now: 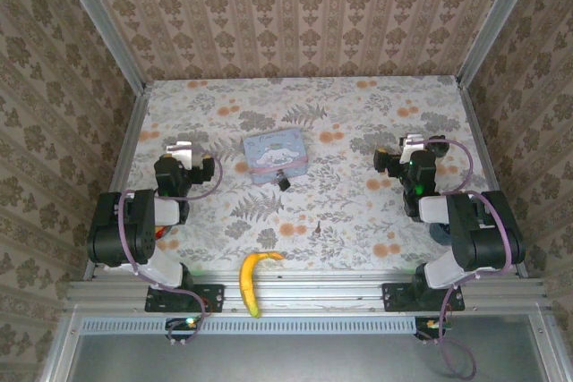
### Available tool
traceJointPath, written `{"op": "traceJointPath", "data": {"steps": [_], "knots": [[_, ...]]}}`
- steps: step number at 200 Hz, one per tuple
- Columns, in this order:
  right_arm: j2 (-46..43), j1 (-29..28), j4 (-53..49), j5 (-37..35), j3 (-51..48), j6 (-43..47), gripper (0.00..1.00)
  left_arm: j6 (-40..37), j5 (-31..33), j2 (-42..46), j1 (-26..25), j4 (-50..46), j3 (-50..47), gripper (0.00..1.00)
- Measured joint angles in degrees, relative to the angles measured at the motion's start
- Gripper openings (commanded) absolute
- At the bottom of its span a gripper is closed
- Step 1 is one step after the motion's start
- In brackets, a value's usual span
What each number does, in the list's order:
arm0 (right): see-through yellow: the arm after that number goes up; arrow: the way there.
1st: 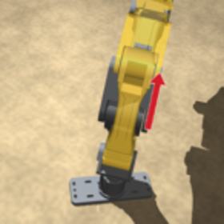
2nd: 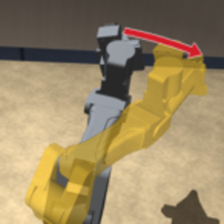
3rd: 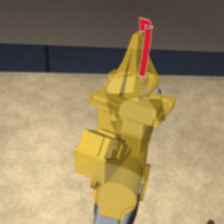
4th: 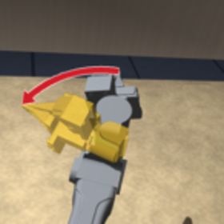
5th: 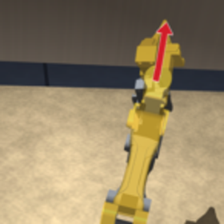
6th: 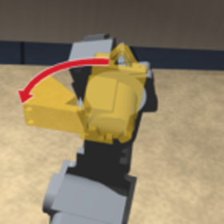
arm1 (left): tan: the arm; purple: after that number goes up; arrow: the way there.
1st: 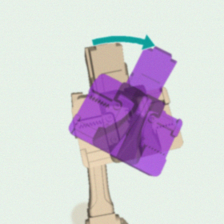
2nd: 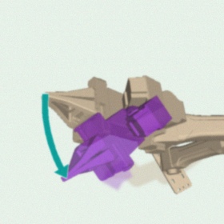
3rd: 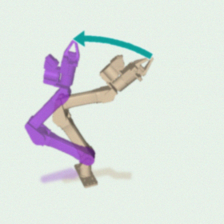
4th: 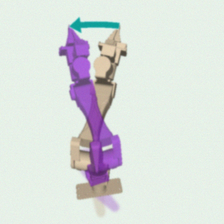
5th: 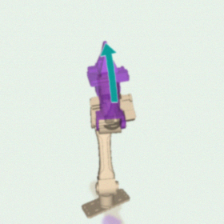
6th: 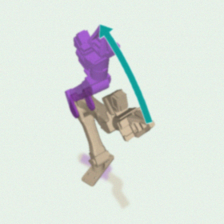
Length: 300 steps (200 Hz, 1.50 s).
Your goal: Unlock the padlock with the key
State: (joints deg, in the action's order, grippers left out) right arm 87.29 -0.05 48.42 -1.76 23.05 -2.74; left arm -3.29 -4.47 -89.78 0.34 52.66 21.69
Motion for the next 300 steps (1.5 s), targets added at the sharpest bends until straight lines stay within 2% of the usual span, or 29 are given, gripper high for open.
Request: {"op": "traceJointPath", "data": {"steps": [44,85,126,152,180,208,261,300], "knots": [[0.00,0.00,-0.09,0.04,0.00,0.02,1.00,0.00,0.00,0.00,0.00,0.00,0.00,1.00],[-3.34,-1.31,-5.42,-0.42,0.46,0.87,1.00,0.00,0.46,0.00,0.00,-0.02,0.00,1.00],[-14.16,-2.05,-20.83,-2.73,5.70,-2.10,1.00,0.02,1.29,0.50,0.00,-0.76,0.00,1.00],[-20.79,-3.74,-30.80,-6.01,8.17,-5.33,1.00,0.04,3.08,5.99,-0.15,-4.76,0.00,1.00],[-27.04,-8.81,-44.52,-10.19,10.19,-9.64,1.00,1.25,6.84,16.09,-1.33,-10.64,0.22,1.00],[-29.51,-15.54,-57.53,-14.03,13.70,-15.96,0.99,4.50,10.38,23.96,-3.26,-16.28,0.24,1.00],[-30.60,-28.13,-74.36,-15.58,15.19,-31.56,0.77,11.96,11.39,33.44,-8.74,-26.73,0.22,1.00],[-28.57,-36.15,-80.67,-14.47,16.48,-42.23,0.64,16.72,11.08,39.36,-13.14,-31.17,-0.68,1.00]]}}
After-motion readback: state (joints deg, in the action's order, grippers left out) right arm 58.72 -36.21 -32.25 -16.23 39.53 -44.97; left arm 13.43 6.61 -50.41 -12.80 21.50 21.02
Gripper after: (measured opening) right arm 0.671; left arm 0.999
